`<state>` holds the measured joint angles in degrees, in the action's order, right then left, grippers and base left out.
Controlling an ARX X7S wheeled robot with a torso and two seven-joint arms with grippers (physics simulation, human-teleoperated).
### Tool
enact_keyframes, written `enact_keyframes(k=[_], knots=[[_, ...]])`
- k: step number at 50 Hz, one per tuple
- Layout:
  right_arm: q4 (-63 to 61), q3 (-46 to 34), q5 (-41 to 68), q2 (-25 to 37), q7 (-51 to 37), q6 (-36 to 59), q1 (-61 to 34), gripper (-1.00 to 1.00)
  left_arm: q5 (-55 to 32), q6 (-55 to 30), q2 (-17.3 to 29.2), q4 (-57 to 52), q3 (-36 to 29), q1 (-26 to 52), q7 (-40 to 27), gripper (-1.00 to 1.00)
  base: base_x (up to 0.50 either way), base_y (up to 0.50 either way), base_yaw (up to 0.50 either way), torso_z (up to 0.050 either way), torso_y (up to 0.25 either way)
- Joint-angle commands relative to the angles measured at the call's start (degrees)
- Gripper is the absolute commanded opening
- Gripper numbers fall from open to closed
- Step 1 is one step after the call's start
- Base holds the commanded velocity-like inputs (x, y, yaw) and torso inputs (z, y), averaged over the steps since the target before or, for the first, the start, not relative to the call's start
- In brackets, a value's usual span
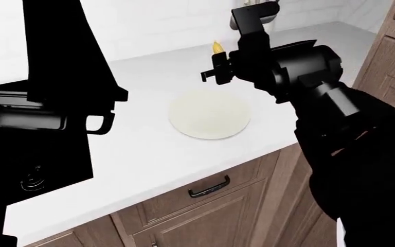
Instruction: Pick the corn from the oven and place it on the plate on the counter.
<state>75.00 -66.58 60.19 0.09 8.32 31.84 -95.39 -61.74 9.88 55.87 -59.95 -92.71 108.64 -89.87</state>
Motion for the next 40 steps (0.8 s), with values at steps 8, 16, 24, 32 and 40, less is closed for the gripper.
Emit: enact_keyframes(k=[8,16,24,32,40], knots=[[-0.47,-10.96,10.13,-0.09,0.1,0.46,1.16,-1.0,0.42,0.22,0.24,-0.01,-0.04,-0.4,-0.03,1.0,0.0,0.0,0.0,0.0,0.0],[-1.07,-15.24,15.02,-0.09,-0.61,-0.43,1.83,-1.0,0.24,0.31,0.34,-0.02,-0.26,0.05,-0.05,1.0,0.0,0.0,0.0,0.0,0.0],[-1.58,-18.04,18.07,-0.09,-0.93,-0.82,2.11,-1.0,0.06,0.72,0.38,-0.02,-0.66,0.66,-0.05,1.0,0.0,0.0,0.0,0.0,0.001],[-1.68,-19.63,19.26,-0.09,-1.26,-0.62,2.59,-1.0,0.37,1.06,0.62,-0.02,-1.18,0.86,-0.04,1.0,0.0,0.0,0.0,0.0,0.0],[-2.25,-20.47,18.97,-0.09,-1.18,0.56,2.86,-1.0,0.5,1.5,0.92,-0.02,-1.73,1.22,-0.05,1.0,0.0,0.0,0.0,0.0,0.0]])
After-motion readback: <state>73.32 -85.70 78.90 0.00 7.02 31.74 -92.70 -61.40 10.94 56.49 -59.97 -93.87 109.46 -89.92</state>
